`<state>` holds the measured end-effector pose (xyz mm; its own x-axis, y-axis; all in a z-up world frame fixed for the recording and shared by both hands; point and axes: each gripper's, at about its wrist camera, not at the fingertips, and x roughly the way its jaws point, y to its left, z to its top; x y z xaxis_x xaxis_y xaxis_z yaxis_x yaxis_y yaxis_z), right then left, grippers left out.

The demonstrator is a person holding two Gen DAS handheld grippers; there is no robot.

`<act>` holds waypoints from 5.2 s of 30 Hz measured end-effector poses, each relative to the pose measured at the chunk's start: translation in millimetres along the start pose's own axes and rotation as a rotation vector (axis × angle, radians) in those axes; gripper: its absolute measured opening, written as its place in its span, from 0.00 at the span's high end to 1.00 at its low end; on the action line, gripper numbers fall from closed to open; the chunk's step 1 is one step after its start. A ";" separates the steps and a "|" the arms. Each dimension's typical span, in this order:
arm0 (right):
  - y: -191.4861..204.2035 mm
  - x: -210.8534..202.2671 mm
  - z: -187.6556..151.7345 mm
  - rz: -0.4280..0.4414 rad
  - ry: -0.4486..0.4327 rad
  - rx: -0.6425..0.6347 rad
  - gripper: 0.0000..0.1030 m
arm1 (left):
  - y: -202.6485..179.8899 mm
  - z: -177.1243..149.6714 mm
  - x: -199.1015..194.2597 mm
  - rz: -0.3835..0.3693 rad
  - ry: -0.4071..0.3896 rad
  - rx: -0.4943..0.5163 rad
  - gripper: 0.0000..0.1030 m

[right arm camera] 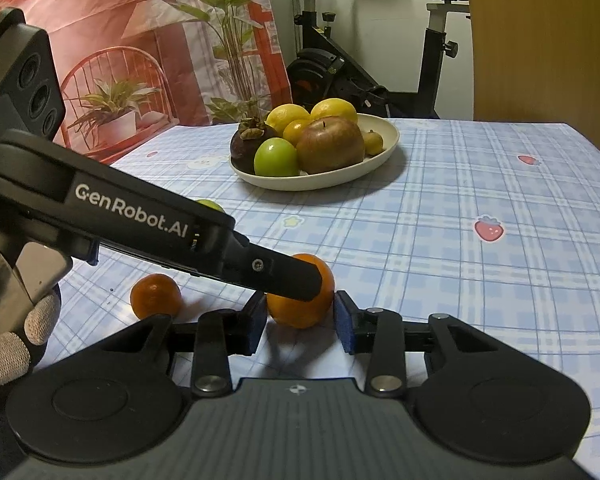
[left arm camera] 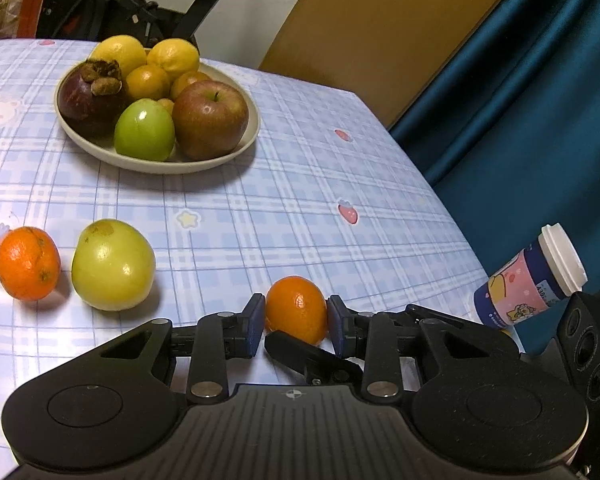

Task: Organize fruits
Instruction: 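Lift the orange with the left gripper and carry it over the plate, then lower the orange onto the plate and open the left gripper, then move the open left gripper to the yellow-green apple on the table, then close the left gripper around the yellow-green apple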

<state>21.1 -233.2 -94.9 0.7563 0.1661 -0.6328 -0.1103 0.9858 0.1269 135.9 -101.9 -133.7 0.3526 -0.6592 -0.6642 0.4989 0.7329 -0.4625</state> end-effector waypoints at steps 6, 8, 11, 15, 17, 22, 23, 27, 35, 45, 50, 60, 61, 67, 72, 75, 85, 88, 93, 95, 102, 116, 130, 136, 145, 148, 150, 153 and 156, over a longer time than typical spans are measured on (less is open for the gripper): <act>1.5 -9.5 7.0 0.005 -0.030 0.004 0.62 | -8.6 7.0 -14.4 0.003 -0.029 0.039 0.66; 1.4 -11.7 11.6 0.010 -0.039 0.005 0.62 | -12.1 12.0 -20.3 0.004 -0.040 0.053 0.66; 0.4 -16.7 20.3 0.024 -0.060 0.022 0.62 | -16.6 20.4 -28.6 0.007 -0.062 0.067 0.66; 3.6 -21.7 36.6 0.027 -0.093 0.007 0.62 | -22.0 32.9 -41.9 0.015 -0.099 0.084 0.66; 5.1 -23.7 46.3 0.029 -0.114 -0.001 0.62 | -23.5 40.0 -49.5 0.023 -0.120 0.090 0.66; 9.2 -19.6 72.6 0.039 -0.139 -0.041 0.62 | -20.2 59.8 -58.1 0.031 -0.148 0.081 0.66; 9.3 -17.6 76.5 0.041 -0.142 -0.045 0.62 | -19.2 63.9 -57.9 0.033 -0.150 0.080 0.66; 8.2 -6.6 91.6 0.050 -0.155 -0.054 0.62 | -14.4 79.6 -55.7 0.039 -0.152 0.076 0.66; -2.1 22.0 115.7 0.056 -0.158 -0.075 0.62 | -0.5 110.7 -37.8 0.052 -0.136 0.074 0.66; -33.6 75.5 141.6 0.065 -0.122 -0.062 0.62 | 26.3 153.4 3.9 0.095 -0.081 0.056 0.66; -41.0 107.1 149.2 0.084 -0.090 -0.051 0.62 | 47.2 162.3 16.2 0.124 -0.060 0.024 0.66; -41.7 133.6 149.7 0.094 -0.055 -0.047 0.61 | 61.8 162.6 18.3 0.128 -0.053 -0.002 0.65; -41.0 133.8 150.1 0.097 -0.051 -0.047 0.60 | 62.1 161.4 17.6 0.132 -0.052 -0.002 0.65; -34.9 127.0 144.6 0.077 -0.039 -0.065 0.59 | 63.3 153.7 4.2 0.140 -0.067 -0.005 0.62; -30.9 110.1 141.8 0.059 -0.055 -0.061 0.58 | 58.6 147.5 -17.0 0.148 -0.097 0.002 0.61; -25.1 97.8 137.2 0.057 -0.064 -0.057 0.58 | 55.3 140.5 -31.4 0.154 -0.119 0.006 0.61; -2.0 64.8 111.4 0.050 -0.094 -0.012 0.58 | 46.6 102.8 -70.2 0.230 -0.167 0.066 0.61; 5.7 56.9 102.0 0.050 -0.101 0.002 0.58 | 44.2 93.4 -79.7 0.253 -0.177 0.083 0.61; 16.4 46.6 87.8 0.048 -0.111 0.020 0.58 | 37.7 78.5 -93.3 0.288 -0.203 0.118 0.61; 21.1 43.2 82.2 0.046 -0.112 0.022 0.58 | 35.3 72.4 -97.4 0.301 -0.213 0.133 0.61; 31.1 33.1 65.6 0.035 -0.119 0.022 0.58 | 30.3 54.1 -111.3 0.332 -0.251 0.161 0.61; 46.1 24.6 49.3 0.043 -0.118 -0.017 0.58 | 42.0 35.5 -133.1 0.358 -0.288 0.114 0.61; 44.7 31.0 44.6 0.058 -0.098 -0.005 0.58 | 56.6 32.1 -133.5 0.344 -0.281 0.055 0.61; 50.2 40.5 39.7 0.086 -0.072 -0.026 0.58 | 55.2 28.5 -119.3 0.317 -0.230 0.069 0.61; 52.0 58.9 38.9 0.151 -0.045 -0.061 0.48 | 39.5 25.9 -85.0 0.286 -0.126 0.151 0.61; 50.6 63.5 35.3 0.182 -0.033 -0.059 0.47 | 37.6 23.7 -77.8 0.284 -0.099 0.162 0.61; 51.3 65.0 33.7 0.199 -0.022 -0.063 0.47 | 37.2 22.4 -74.1 0.285 -0.082 0.166 0.61; 52.4 64.7 33.0 0.210 -0.022 -0.067 0.52 | 36.3 21.6 -71.8 0.280 -0.062 0.173 0.61; 50.5 64.1 32.9 0.216 -0.020 -0.060 0.52 | 35.2 20.3 -69.6 0.271 -0.051 0.178 0.61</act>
<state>85.2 -173.6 -103.9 0.7235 0.3739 -0.5803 -0.3091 0.9271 0.2120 145.0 -33.6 -91.9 0.5284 -0.4553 -0.7166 0.5106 0.8448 -0.1602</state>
